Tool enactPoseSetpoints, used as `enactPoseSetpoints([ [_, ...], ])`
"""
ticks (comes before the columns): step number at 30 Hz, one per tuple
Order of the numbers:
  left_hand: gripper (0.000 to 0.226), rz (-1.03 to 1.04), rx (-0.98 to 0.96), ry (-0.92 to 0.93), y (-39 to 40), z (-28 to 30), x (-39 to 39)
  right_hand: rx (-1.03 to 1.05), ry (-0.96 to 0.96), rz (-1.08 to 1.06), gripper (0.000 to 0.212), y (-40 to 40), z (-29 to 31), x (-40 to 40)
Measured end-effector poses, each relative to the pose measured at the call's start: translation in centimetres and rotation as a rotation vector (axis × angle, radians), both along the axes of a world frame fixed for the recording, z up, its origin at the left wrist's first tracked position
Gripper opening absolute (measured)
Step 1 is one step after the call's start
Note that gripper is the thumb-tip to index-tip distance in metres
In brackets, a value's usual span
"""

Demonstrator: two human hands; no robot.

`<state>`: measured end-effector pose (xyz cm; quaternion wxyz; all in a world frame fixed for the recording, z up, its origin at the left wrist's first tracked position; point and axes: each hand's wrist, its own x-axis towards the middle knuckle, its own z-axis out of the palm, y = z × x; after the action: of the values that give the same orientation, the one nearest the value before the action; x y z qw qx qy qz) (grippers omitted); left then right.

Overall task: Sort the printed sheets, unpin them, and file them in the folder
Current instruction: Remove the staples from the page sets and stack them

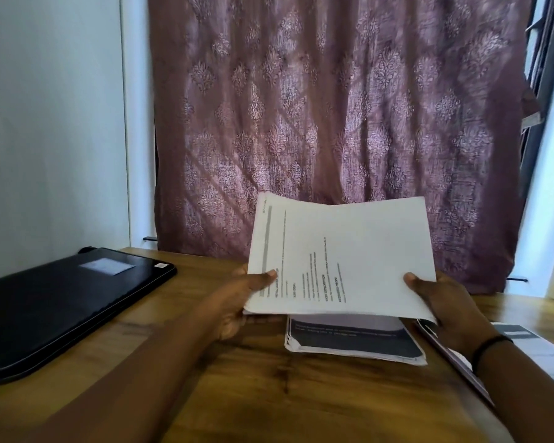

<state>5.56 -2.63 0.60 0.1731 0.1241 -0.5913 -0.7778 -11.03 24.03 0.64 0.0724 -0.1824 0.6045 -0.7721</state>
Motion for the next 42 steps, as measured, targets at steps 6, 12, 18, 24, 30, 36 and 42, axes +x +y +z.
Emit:
enactPoseSetpoints([
  [6,0.040,-0.010,0.017,0.020,-0.3,0.1,0.0,-0.019,0.119,0.036,0.069,-0.1,0.2,0.1],
  [12,0.041,-0.081,0.014,-0.032,-0.7,1.2,1.2,-0.029,0.176,0.091,0.038,-0.4,0.6,1.4],
  [18,0.017,0.012,0.029,-0.026,-0.2,1.0,0.8,-0.043,0.187,0.106,0.026,-1.0,0.8,2.2],
  [24,0.020,0.066,-0.146,0.012,-0.6,1.3,1.2,-0.078,0.111,0.214,0.044,-0.6,1.1,1.5],
  [30,0.022,0.103,-0.501,0.015,-0.3,-0.1,0.9,-0.002,0.159,0.196,0.059,-0.8,0.2,1.7],
  [36,0.009,0.169,-0.498,0.084,0.8,-1.3,0.4,-0.012,0.187,0.049,0.038,-2.0,-0.7,2.7],
  [42,0.011,0.180,-0.423,0.124,0.4,-1.6,-0.2,0.004,0.209,-0.025,0.030,-1.9,-0.7,2.8],
])
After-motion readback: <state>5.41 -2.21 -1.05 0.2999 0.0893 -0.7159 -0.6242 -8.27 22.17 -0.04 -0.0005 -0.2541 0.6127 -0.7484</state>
